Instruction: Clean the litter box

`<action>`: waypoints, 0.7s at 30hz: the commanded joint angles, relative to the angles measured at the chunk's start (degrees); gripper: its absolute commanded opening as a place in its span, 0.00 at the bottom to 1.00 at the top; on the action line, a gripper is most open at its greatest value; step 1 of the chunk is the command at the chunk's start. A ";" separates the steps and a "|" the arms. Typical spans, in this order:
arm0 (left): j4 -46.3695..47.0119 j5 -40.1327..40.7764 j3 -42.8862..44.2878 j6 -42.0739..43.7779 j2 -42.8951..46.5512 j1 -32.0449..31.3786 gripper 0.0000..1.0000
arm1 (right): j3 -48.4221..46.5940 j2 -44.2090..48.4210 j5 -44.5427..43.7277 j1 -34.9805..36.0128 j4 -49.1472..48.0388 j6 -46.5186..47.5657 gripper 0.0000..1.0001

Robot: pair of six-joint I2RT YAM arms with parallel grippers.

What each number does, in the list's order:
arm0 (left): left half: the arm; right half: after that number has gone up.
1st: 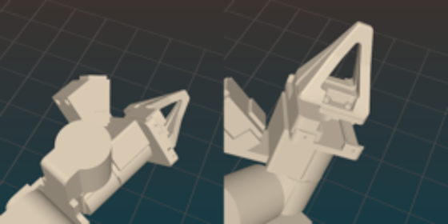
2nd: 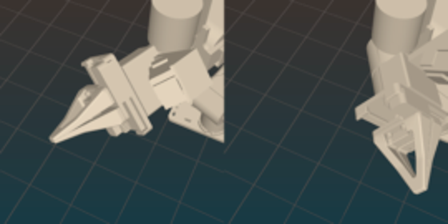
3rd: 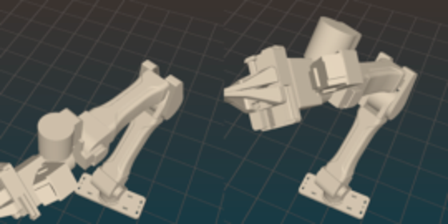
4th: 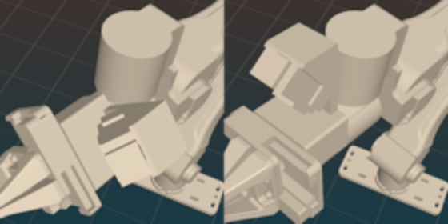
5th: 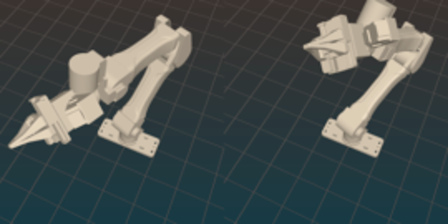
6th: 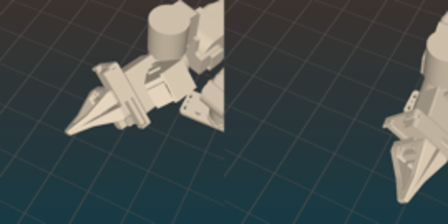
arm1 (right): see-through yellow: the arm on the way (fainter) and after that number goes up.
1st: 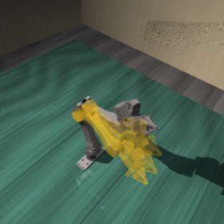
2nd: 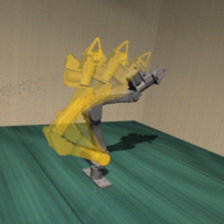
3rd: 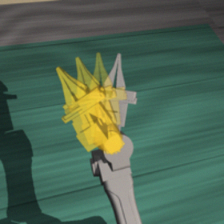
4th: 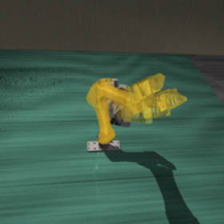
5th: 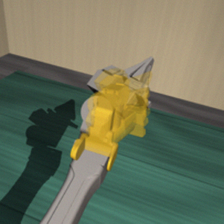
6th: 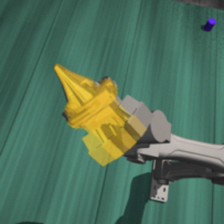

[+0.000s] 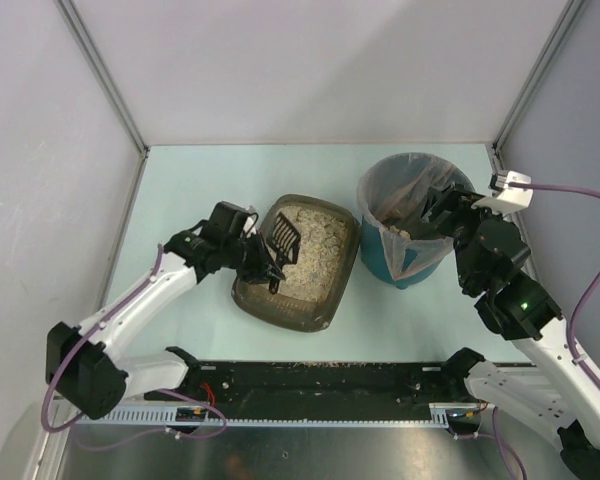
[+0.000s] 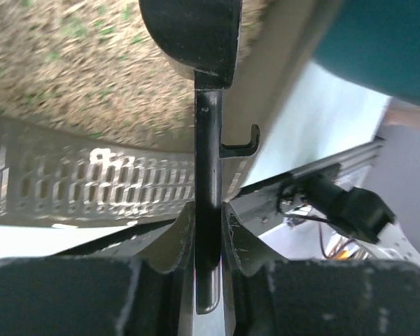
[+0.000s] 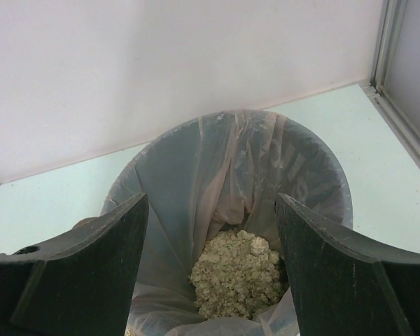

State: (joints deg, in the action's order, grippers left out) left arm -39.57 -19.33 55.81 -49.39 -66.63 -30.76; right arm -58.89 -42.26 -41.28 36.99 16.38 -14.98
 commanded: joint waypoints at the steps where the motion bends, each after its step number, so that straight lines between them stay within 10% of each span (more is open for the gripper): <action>1: -11.57 5.70 5.61 2.45 -3.50 -0.09 0.00 | -0.34 0.60 -1.09 -0.17 0.32 -1.10 0.78; 10: -23.27 12.21 14.93 6.84 -12.90 -3.86 0.00 | -0.26 0.42 -1.53 -0.17 0.84 -2.33 0.78; 21: -23.53 1.67 15.29 -1.75 -13.26 -4.04 0.00 | -0.26 -0.01 -1.35 -0.17 2.16 -3.21 0.78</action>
State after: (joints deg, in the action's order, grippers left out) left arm -62.00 -12.88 69.04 -45.84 -80.03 -34.70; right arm -58.89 -42.17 -41.58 36.99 18.68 -16.75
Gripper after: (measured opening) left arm 0.187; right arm 0.776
